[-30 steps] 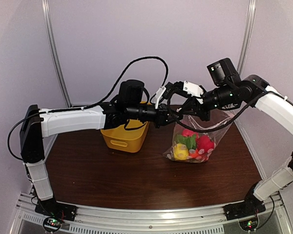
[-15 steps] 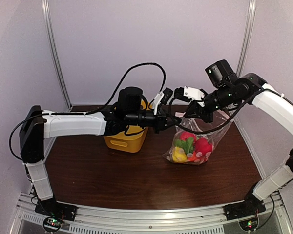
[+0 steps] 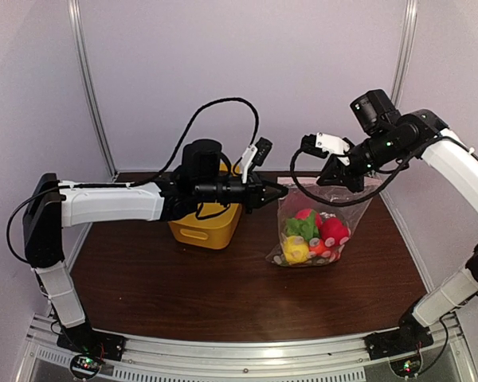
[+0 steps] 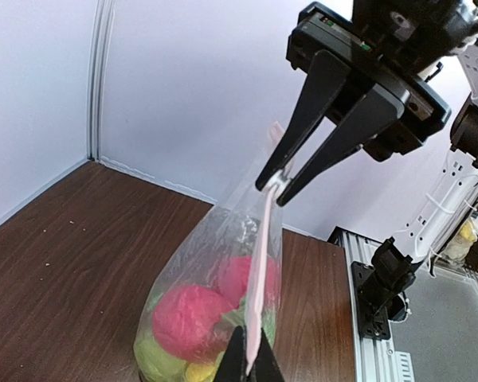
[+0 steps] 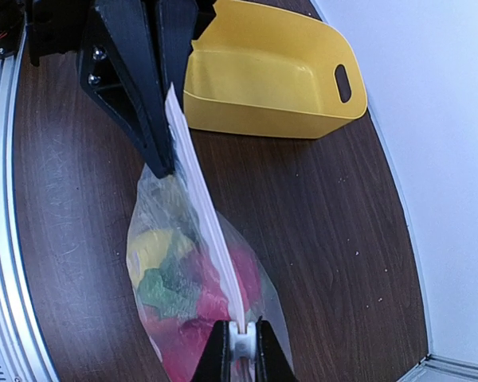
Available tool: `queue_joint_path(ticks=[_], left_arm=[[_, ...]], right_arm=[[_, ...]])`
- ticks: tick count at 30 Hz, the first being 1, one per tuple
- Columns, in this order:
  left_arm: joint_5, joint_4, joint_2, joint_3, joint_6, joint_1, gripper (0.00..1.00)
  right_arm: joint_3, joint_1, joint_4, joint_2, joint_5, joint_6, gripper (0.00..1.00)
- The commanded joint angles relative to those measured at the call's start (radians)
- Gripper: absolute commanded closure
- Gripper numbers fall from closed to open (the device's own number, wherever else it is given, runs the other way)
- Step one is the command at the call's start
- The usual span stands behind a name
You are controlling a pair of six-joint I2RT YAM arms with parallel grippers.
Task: Place the food in the zip-top bag and seal the zipper
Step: Zip the zipper on the zipper food storage bag.
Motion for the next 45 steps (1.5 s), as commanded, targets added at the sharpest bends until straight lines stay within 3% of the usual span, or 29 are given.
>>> queue_joint_path(ticks=[1, 21, 45], left_arm=[[-0.022, 0.016, -0.053, -0.032, 0.02, 0.041, 1.0], [-0.015, 0.019, -0.028, -0.032, 0.013, 0.062, 1.0], [-0.004, 0.047, 0.03, -0.002, -0.014, 0.066, 1.0]], right_arm=[[0.0, -0.064, -0.081, -0.051, 0.112, -0.023, 1.0], [-0.066, -0.317, -0.181, -0.13, 0.088, -0.147, 1.0], [-0.097, -0.394, -0.164, -0.124, 0.053, -0.172, 1.0]])
